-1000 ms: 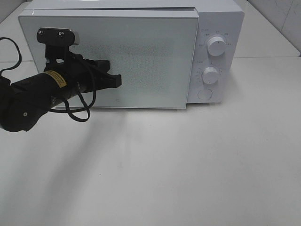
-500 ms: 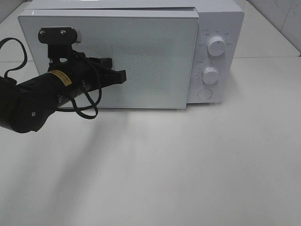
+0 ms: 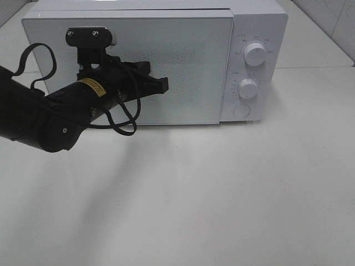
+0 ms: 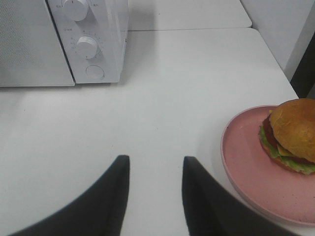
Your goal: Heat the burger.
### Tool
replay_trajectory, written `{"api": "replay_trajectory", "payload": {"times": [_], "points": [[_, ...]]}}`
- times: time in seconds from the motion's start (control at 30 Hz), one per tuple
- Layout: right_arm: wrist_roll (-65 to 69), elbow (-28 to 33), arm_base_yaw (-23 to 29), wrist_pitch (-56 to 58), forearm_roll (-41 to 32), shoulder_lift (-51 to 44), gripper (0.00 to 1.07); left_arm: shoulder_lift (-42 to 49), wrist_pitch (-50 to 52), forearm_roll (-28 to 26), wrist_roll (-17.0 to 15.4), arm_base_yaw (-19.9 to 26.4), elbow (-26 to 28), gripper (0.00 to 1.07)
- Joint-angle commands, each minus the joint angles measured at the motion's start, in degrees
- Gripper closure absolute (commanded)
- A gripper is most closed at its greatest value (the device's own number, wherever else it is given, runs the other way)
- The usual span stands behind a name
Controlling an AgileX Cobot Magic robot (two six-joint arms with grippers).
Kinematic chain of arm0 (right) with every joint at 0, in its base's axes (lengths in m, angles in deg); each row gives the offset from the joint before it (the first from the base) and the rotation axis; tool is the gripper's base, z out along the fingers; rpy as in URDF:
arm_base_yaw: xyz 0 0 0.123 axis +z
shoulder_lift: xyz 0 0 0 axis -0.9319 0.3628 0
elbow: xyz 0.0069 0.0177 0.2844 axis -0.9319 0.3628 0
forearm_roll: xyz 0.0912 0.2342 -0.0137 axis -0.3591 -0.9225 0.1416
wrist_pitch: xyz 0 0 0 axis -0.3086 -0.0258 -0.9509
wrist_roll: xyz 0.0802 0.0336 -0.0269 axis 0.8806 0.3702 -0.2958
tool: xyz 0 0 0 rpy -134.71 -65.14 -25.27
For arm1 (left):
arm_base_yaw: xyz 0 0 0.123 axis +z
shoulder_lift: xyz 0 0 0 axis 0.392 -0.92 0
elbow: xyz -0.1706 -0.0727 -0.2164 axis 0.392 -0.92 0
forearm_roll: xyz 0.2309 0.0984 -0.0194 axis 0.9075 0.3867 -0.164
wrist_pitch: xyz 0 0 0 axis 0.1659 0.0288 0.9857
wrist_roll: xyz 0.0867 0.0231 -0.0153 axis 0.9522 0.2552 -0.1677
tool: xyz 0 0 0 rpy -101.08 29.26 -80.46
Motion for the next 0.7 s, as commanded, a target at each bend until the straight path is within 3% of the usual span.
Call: {"api": "replay_trajectory", "payload": {"times": [0.03,0.17,0.7], "points": [[-0.1,0.1,-0.2,-0.4,0.0,-1.7,0.69,-0.3,5.2,-7.3,0.0,1.8,2.9,1.07],[-0.1,0.1,-0.2,-0.4,0.0,-1.7,0.69,-0.5,4.6,-9.3,2.6,1.6,4.1,1.07],[-0.1,0.1,-0.2,-0.4,0.0,-1.7,0.69,-3.9,2.5,-10.7,3.6,-0.7,11.5,1.07]]}}
